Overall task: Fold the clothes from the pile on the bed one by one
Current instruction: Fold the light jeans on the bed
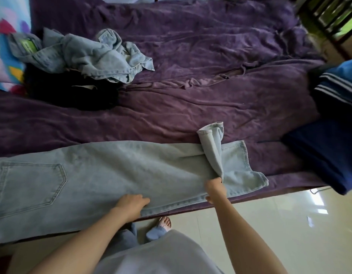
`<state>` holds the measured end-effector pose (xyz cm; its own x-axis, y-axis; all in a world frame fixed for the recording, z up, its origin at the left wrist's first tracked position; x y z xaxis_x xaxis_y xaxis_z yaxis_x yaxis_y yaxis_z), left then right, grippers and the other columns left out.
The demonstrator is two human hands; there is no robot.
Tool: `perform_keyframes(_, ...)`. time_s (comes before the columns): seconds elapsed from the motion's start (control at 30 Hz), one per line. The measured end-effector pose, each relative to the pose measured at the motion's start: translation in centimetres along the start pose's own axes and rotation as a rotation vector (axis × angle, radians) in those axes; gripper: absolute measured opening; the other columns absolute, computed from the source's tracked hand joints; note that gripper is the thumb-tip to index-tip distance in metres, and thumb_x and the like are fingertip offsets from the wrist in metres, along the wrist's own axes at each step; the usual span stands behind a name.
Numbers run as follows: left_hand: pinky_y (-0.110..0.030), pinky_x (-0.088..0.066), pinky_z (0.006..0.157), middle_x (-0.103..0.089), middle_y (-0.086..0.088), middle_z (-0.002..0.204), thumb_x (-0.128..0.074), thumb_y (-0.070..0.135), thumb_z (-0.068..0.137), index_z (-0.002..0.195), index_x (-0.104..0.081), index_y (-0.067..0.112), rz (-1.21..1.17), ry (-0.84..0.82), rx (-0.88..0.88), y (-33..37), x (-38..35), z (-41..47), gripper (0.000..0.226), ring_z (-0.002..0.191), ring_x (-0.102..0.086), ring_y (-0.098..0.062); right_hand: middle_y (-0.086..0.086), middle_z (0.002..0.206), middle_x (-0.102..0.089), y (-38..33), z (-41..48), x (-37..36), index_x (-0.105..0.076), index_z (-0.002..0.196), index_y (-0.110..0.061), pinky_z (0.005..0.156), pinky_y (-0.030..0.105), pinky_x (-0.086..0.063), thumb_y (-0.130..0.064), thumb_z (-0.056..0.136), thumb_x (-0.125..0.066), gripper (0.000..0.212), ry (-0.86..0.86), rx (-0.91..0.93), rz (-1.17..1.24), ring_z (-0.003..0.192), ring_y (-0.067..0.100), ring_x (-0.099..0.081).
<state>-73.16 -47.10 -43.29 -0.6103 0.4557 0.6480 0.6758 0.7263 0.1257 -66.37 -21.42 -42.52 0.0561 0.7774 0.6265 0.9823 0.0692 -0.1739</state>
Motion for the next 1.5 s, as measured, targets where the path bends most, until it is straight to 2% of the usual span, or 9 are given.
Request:
perform_keyframes(0.1,-0.031,-0.040,0.085,-0.051,-0.010,0.122,-0.042,0.015,0.089,0.115,-0.047,0.018,-0.003,-0.016,0.005,0.0,-0.1,0.3,0.026,0.112,-0.053,-0.024,0.019,0.125,-0.052,0.9,0.0,0.7,-0.034,0.137,-0.009,0.077,0.044,-0.054,-0.023,0.093,-0.039,0.046,-0.158,-0.075,0.156,0.102,0.034,-0.057)
perform_keyframes(0.27,-0.032,-0.040,0.088,-0.051,-0.009,0.124,-0.042,0.041,0.094,0.116,-0.049,0.017,0.016,-0.007,0.008,0.7,-0.3,0.9,0.033,0.114,-0.052,-0.025,0.020,0.122,-0.044,-0.5,1.0,4.0,-0.056,0.119,-0.005,0.092,0.038,-0.041,-0.021,0.093,-0.041,0.034,0.207,0.212,-0.114,0.112,0.036,-0.046)
perform_keyframes(0.43,-0.032,-0.040,0.088,-0.052,-0.009,0.124,-0.042,0.039,0.093,0.113,-0.052,0.016,-0.003,-0.011,-0.017,1.0,-0.5,1.2,0.032,0.115,-0.051,-0.025,0.019,0.128,-0.042,-5.3,1.3,5.6,-0.043,0.124,-0.002,0.097,0.043,-0.035,-0.031,0.090,-0.058,0.048,0.417,0.396,-0.138,0.119,0.037,-0.040)
perform_keyframes(0.6,-0.032,-0.041,0.082,-0.056,-0.007,0.116,-0.046,0.040,0.090,0.102,-0.056,0.016,-0.095,-0.043,-0.049,0.0,0.6,1.9,0.028,0.108,-0.054,-0.026,0.017,0.130,-0.050,-9.3,3.4,5.7,-0.033,0.137,-0.010,0.088,0.040,-0.043,-0.022,0.092,-0.052,0.050,0.298,0.389,-0.047,0.116,0.036,-0.050)
perform_keyframes(0.87,-0.031,-0.038,0.092,-0.051,-0.005,0.125,-0.043,0.043,0.094,0.120,-0.052,0.019,-0.140,0.065,-0.152,0.6,4.2,4.8,0.036,0.119,-0.046,-0.023,0.018,0.107,-0.059,-1.3,2.7,11.7,-0.053,0.108,-0.001,0.080,0.032,-0.037,-0.015,0.092,-0.040,0.025,0.723,0.025,0.809,0.099,0.032,-0.055)
perform_keyframes(1.0,-0.031,-0.036,0.094,-0.047,-0.005,0.127,-0.044,0.044,0.094,0.123,-0.050,0.019,-0.137,0.095,-0.160,1.6,5.1,6.2,0.038,0.121,-0.043,-0.022,0.017,0.103,-0.050,6.2,4.8,9.6,-0.048,0.109,-0.001,0.061,0.020,-0.051,-0.007,0.092,-0.041,0.019,0.413,-0.207,1.118,0.079,0.019,-0.065)
perform_keyframes(1.27,-0.029,-0.037,0.092,-0.045,-0.005,0.129,-0.040,0.047,0.095,0.127,-0.046,0.020,-0.114,-0.035,-0.053,1.6,3.9,6.8,0.043,0.122,-0.044,-0.022,0.016,0.138,-0.047,6.9,7.9,10.3,-0.042,0.137,-0.008,0.102,0.037,-0.039,-0.049,0.097,-0.033,0.058,0.157,-0.244,1.395,0.123,0.033,-0.050)
perform_keyframes(1.4,-0.031,-0.040,0.093,-0.046,-0.006,0.129,-0.041,0.046,0.096,0.130,-0.044,0.020,-0.162,-0.033,0.031,2.8,3.9,7.3,0.044,0.118,-0.048,-0.022,0.009,0.086,-0.052,6.3,9.0,12.8,-0.049,0.120,-0.009,0.049,0.019,-0.046,-0.028,0.092,-0.053,0.034,0.234,-0.187,1.257,0.059,0.019,-0.049)
perform_keyframes(1.5,-0.031,-0.041,0.095,-0.043,-0.006,0.132,-0.047,0.046,0.093,0.138,-0.037,0.023,-0.219,-0.023,0.016,4.4,3.7,7.5,0.051,0.120,-0.047,-0.023,0.013,0.093,-0.058,6.7,10.2,14.6,-0.052,0.126,-0.005,0.044,0.017,-0.042,0.006,0.084,-0.054,0.044,0.360,-0.107,1.047,0.063,0.021,-0.051)
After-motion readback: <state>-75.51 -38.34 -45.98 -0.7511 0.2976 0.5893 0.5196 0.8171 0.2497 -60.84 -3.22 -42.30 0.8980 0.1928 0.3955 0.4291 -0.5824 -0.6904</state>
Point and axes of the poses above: each hand's wrist, its own z-axis towards the middle knuckle, its own x-axis out of the back of the hand, y = z × x, the point moved 5 cm from there along z, towards the middle knuckle
